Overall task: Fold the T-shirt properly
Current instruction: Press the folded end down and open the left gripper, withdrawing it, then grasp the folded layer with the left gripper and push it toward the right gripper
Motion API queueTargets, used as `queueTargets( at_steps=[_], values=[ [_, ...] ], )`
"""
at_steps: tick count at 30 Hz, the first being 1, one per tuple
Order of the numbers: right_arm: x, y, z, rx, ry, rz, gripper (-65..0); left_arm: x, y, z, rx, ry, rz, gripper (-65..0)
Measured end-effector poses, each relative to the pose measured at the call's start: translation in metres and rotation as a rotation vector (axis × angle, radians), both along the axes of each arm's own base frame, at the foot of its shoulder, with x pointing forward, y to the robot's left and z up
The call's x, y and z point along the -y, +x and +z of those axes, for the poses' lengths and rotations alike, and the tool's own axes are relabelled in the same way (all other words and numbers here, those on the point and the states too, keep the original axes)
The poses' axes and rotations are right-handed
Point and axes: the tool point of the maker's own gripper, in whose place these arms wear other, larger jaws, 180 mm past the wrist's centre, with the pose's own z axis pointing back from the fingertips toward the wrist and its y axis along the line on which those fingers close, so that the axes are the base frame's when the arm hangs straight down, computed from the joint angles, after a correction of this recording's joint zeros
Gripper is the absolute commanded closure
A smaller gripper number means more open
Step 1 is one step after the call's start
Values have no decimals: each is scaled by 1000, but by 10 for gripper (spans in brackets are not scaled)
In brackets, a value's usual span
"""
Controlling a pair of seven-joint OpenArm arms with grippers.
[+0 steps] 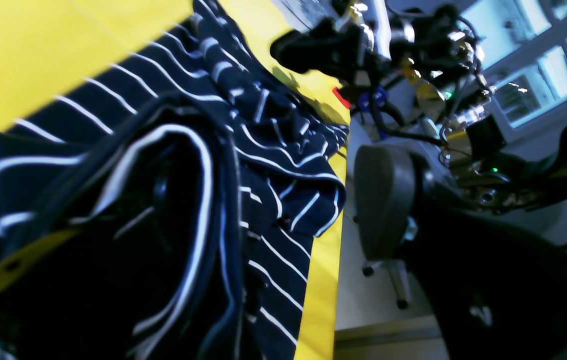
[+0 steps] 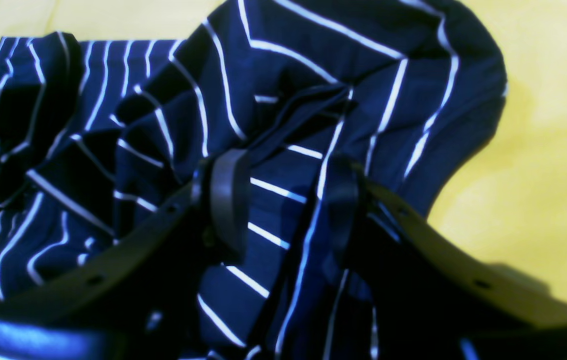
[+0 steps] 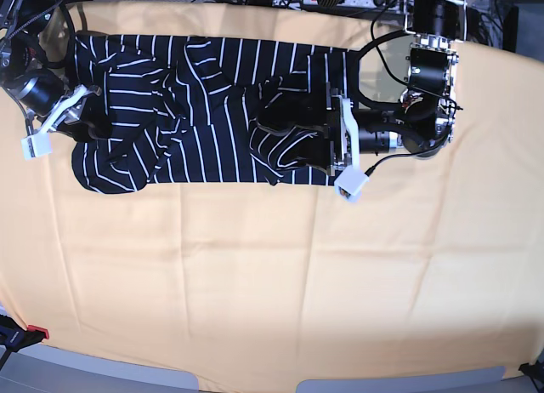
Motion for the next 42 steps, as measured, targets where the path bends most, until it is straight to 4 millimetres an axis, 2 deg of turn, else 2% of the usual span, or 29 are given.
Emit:
queueTargets(
  at_steps=[5, 7, 11, 21, 27, 28, 29, 32, 34, 36, 39, 42],
  values=[
    [0, -2, -1, -6, 0, 0, -279, 0, -6, -5, 0, 35, -36, -462],
    [0, -3, -2, -8, 0, 0, -279, 2, 0, -1, 5, 7, 7, -462],
    [0, -3, -2, -8, 0, 0, -279, 6, 0, 7, 13, -26, -1, -462],
    [0, -7, -5, -21, 0, 0, -279, 43, 1, 34, 29, -183, 8, -462],
    [0, -7, -5, -21, 0, 0, -279, 51, 1, 40, 28, -218, 6, -462],
    [0, -7, -5, -22, 0, 0, -279, 51, 1, 41, 31, -215, 3, -449],
    [0, -7, -5, -22, 0, 0, -279, 50, 2, 42, 42, -210, 10, -409],
    [0, -7, -5, -22, 0, 0, -279, 29, 10, 62, 147, -184, 67, -247],
    [0, -7, -5, -22, 0, 0, -279, 1, 24, 76, 249, -126, 152, -143],
    [0, -7, -5, -22, 0, 0, -279, -32, 40, 80, 327, -17, 255, 0],
    [0, -7, -5, -21, 0, 0, -279, -70, 42, 75, 349, 80, 345, 0],
    [0, -7, -5, -22, 0, 0, -278, -95, 34, 48, 298, 202, 374, 0]
  ],
)
